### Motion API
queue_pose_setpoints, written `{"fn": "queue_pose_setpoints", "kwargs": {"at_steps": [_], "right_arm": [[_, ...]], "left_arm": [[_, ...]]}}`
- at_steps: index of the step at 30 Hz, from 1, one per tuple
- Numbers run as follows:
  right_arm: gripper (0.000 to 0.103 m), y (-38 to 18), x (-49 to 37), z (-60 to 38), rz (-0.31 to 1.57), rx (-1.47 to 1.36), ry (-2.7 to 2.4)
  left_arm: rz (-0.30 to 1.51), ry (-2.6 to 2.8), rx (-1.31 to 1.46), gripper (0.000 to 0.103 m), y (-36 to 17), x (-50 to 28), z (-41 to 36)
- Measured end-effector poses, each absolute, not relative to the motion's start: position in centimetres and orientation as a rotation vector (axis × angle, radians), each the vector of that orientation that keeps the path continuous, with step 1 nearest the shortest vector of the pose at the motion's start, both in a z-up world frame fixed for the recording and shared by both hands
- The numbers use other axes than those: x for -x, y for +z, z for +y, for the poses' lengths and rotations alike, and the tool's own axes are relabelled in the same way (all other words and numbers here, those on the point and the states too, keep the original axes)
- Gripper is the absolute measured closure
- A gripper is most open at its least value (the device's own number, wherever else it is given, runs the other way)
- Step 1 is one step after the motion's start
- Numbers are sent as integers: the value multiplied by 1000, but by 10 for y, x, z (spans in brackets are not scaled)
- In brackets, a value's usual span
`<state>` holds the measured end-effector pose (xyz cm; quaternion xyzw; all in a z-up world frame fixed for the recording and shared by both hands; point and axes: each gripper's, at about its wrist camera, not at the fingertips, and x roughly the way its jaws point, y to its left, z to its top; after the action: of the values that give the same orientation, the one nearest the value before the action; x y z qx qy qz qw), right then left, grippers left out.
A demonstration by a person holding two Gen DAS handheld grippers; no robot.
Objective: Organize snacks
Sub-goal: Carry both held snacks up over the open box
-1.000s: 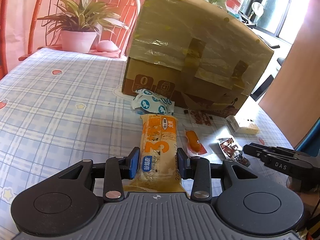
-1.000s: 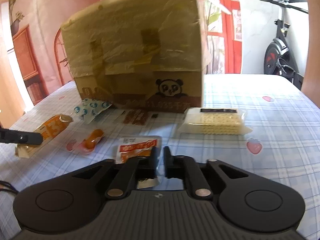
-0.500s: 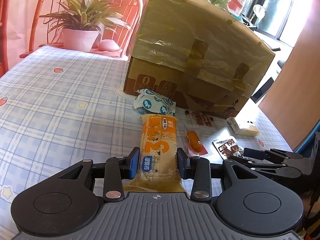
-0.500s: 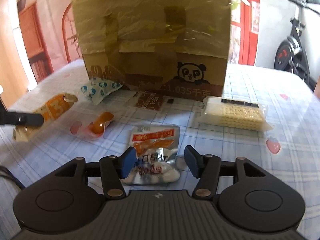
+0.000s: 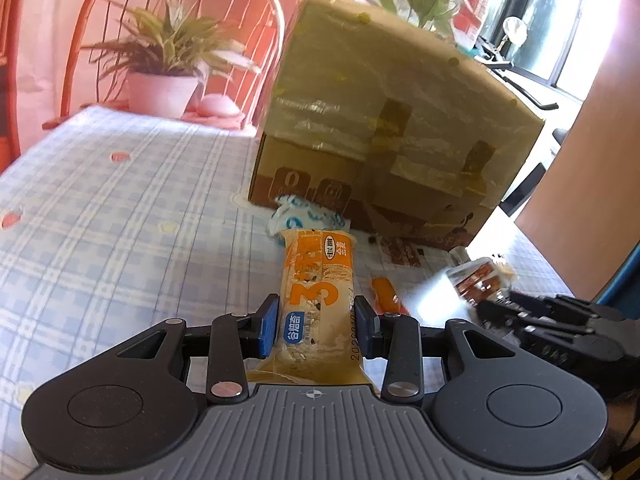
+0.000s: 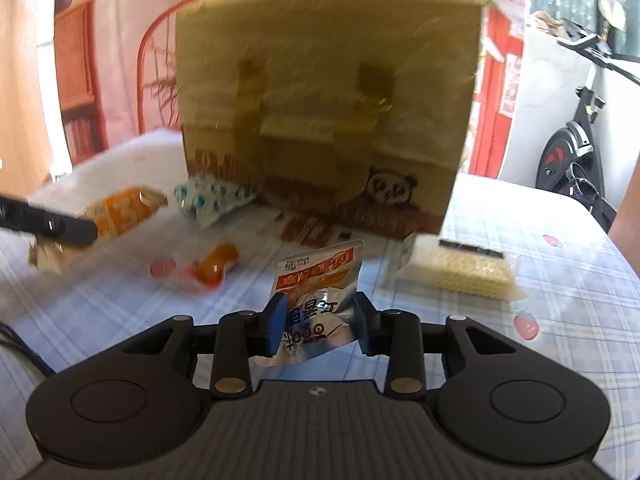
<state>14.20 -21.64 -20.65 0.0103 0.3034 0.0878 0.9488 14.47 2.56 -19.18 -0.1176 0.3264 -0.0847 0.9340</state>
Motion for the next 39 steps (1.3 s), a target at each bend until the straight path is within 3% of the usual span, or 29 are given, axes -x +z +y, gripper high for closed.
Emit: {"fn": "queue_pose_setpoints", "kwargs": {"at_steps": [9,14,17,19,26,29,30,31,39], "right_arm": [[66,-136,-143,-234,439,-88,183],[66,-107,-153,-233,392,-46,210],[66,-111,-154,-230,407,-47,218],[66,-120,-154,-230,428,-66,219],[66,-145,-149,-229,477,-116,216],[66,-146,-148,-230,479,-113,218],[66,-146,-148,-230,480,-116,216],[66,-146,-148,-231,481,-119,214],[66,-131,-147,-235,439,-134,209]], "left_arm": [[463,-213,172,64,-120,-151,24],[511,-248,208,63,-111,-168,26],[617,-237,211,37,-133,-170,26],[695,-229,207,32,-154,-168,20],[835,-192,128,35,-210,-179,-1],[861,-176,146,51,-220,-185,3],[847,-172,138,59,-219,-184,5],[843,-179,138,60,-218,-183,6],[670,-206,174,61,-157,-173,22]]}}
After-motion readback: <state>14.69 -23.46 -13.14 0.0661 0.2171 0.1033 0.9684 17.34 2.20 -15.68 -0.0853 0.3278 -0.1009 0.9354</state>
